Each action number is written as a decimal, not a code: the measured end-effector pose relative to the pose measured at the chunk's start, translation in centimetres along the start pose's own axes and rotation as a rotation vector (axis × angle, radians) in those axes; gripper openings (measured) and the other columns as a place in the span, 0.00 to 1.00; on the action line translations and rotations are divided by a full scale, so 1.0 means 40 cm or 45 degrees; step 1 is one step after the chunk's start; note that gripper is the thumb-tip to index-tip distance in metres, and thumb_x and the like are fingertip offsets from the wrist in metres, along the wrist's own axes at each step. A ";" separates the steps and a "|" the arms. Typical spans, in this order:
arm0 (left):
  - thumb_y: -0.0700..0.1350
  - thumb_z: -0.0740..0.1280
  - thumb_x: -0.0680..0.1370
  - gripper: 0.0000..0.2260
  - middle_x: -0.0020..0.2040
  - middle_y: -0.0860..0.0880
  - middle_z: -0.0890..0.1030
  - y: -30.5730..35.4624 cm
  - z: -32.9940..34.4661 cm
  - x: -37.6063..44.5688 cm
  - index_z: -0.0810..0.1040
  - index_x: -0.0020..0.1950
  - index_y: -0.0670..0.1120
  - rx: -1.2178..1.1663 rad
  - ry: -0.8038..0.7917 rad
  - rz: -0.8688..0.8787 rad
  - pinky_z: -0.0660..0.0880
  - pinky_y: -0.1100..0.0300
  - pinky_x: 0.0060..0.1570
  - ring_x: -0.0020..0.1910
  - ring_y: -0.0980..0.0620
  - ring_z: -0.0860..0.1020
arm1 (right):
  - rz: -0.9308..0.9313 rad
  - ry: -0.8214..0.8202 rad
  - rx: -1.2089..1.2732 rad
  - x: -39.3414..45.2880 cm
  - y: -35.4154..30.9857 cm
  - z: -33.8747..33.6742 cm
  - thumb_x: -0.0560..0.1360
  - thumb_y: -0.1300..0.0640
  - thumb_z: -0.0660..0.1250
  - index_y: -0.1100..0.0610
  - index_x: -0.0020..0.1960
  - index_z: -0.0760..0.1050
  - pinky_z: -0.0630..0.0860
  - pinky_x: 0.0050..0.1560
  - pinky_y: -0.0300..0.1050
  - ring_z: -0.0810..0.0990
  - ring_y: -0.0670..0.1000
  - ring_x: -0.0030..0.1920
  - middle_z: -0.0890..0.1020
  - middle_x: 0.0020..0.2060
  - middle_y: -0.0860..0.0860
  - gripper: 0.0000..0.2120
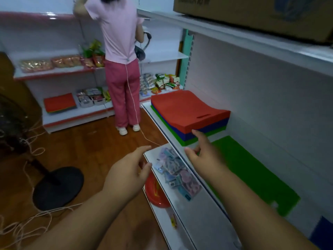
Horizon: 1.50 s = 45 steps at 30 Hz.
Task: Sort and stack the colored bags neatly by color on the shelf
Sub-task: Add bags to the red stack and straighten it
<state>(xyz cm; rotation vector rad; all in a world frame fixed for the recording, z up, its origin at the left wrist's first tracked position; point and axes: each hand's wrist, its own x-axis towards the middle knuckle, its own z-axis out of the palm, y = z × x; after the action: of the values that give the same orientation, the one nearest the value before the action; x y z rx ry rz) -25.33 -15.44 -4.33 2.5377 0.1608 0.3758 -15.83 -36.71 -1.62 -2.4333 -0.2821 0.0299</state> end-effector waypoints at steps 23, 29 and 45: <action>0.43 0.68 0.79 0.12 0.31 0.49 0.79 -0.200 0.158 0.566 0.77 0.62 0.51 -1.326 -0.397 -0.526 0.74 0.55 0.37 0.30 0.51 0.75 | 0.554 0.725 0.024 0.121 -0.059 0.166 0.77 0.57 0.68 0.46 0.55 0.79 0.70 0.48 0.34 0.79 0.42 0.48 0.82 0.51 0.45 0.09; 0.47 0.72 0.76 0.07 0.49 0.54 0.83 -0.214 0.138 0.527 0.82 0.53 0.55 -0.819 -0.579 -0.073 0.79 0.50 0.55 0.48 0.51 0.82 | 0.661 1.012 -0.206 -0.030 -0.084 0.186 0.76 0.60 0.69 0.52 0.62 0.80 0.73 0.57 0.37 0.80 0.48 0.56 0.83 0.57 0.48 0.15; 0.41 0.74 0.74 0.09 0.47 0.53 0.79 0.111 0.189 0.126 0.85 0.54 0.49 -0.825 -0.711 0.831 0.72 0.58 0.52 0.48 0.49 0.79 | 1.146 1.395 -0.264 -0.641 -0.069 0.121 0.78 0.56 0.67 0.47 0.66 0.77 0.72 0.58 0.38 0.78 0.41 0.57 0.81 0.59 0.43 0.16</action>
<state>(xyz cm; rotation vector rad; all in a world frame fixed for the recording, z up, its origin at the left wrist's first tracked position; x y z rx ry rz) -18.10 -22.07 -6.78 1.8868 -0.8703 -0.0609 -41.86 -36.98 -4.94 -2.1812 1.3104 -0.9171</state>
